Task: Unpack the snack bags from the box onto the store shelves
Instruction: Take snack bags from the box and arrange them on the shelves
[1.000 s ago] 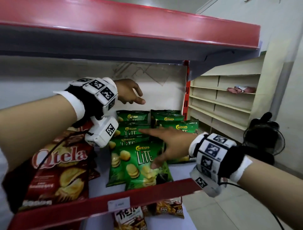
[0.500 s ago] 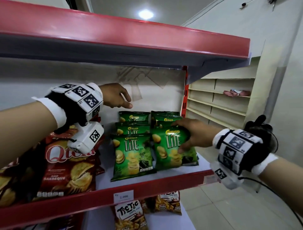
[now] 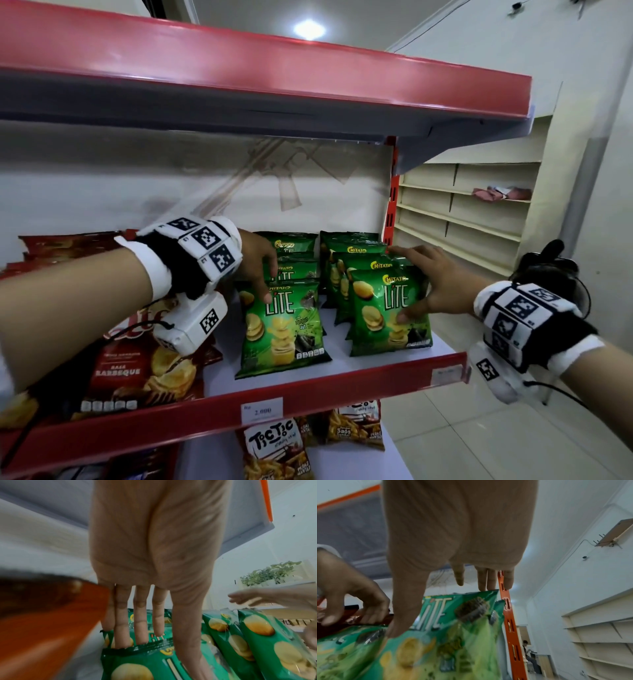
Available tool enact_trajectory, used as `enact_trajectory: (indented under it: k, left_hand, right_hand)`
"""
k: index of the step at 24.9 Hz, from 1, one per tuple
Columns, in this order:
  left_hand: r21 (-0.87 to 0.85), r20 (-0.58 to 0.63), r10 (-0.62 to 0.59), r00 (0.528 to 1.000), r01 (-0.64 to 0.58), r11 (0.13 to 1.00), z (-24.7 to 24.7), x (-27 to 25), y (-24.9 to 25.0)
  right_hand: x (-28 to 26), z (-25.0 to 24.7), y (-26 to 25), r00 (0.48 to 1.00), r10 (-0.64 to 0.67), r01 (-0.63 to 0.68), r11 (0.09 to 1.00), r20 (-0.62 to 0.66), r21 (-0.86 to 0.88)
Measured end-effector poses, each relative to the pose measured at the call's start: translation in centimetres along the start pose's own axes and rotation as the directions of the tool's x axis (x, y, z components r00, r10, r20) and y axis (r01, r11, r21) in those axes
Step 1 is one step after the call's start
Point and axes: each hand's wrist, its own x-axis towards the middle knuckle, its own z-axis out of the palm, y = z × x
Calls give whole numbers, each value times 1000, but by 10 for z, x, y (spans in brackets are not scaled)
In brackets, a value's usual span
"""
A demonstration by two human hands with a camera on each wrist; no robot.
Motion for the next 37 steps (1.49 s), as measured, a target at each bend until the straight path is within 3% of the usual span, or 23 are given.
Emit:
enact_trajectory:
  k: [5,9,13,16,19,22,25,27,29,32,37]
  left_hand:
    - [121,64,37,997,-45,992,12,9,9]
    - [105,-81,148,986,-140,985,4,12,13]
    - [96,-159,228,961,-215,972,-1,16,9]
    - [-20,-125,208,970,-212,977,-14,21,7]
    - [-151,-193,92,977,-122,981,-44,39,-2]
    - [-180,-73,39,997,-52,982,-55,56,-12]
    - [-31,83,-47,995,50,998,-41,69,-11]
    - [-31,147,-78,986,83,996,-36,72,-4]
    - [38,128,-81,989,77,996,-36,71,5]
    - [274,64,-85,994,64,960,-33,67,16]
    - [335,92,-78,993,43,941,-30,62,23]
  right_hand:
    - [3,-17,-43,983,-143,143,990,-117,-8]
    - [27,-14,-88,968,-251,250,968,-18,-38]
    - [56,8,-113,967,-248,252,927,49,-279]
    - [66,22,-118,970,-233,240,874,70,-423]
    - [69,28,-119,965,-241,263,872,105,-413]
    - [67,29,-118,952,-295,306,886,84,-349]
    - [59,30,-116,929,-359,370,891,92,-261]
    - [55,32,-116,927,-359,375,893,110,-247]
    - [56,32,-118,935,-331,354,898,128,-260]
    - [62,27,-123,941,-313,338,897,130,-285]
    - [71,26,-123,948,-298,318,915,116,-250]
